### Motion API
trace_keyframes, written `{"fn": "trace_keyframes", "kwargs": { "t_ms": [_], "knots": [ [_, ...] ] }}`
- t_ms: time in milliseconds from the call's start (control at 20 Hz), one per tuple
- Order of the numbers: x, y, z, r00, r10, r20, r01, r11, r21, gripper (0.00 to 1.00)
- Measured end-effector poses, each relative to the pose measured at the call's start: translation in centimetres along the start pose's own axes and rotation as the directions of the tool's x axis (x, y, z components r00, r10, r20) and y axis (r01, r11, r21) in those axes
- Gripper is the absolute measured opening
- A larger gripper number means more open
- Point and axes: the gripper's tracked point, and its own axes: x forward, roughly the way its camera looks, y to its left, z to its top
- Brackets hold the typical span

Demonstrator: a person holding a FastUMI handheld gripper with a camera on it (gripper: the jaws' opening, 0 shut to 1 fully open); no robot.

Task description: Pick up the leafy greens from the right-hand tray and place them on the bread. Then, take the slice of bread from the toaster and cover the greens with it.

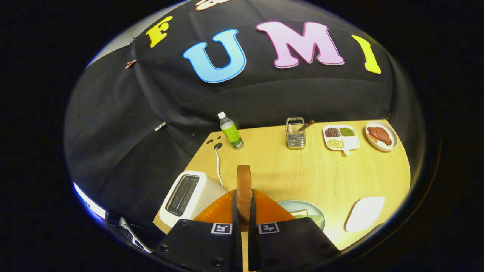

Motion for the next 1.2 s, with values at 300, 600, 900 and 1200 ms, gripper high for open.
{"fn": "trace_keyframes", "kwargs": {
  "t_ms": [300,600,900,1200],
  "knots": [
    [0.5,-3.6,-5.6,0.994,0.018,-0.112,-0.011,0.998,0.064,0.11],
    [2.7,-6.7,-8.6,0.986,0.02,-0.166,-0.006,0.997,0.08,0.1],
    [3.2,-10.2,-9.6,0.982,-0.017,-0.189,0.038,0.993,0.111,0.16],
    [2.9,-13.2,-12.1,0.967,-0.116,-0.225,0.123,0.992,0.014,0.56]
  ]
}}
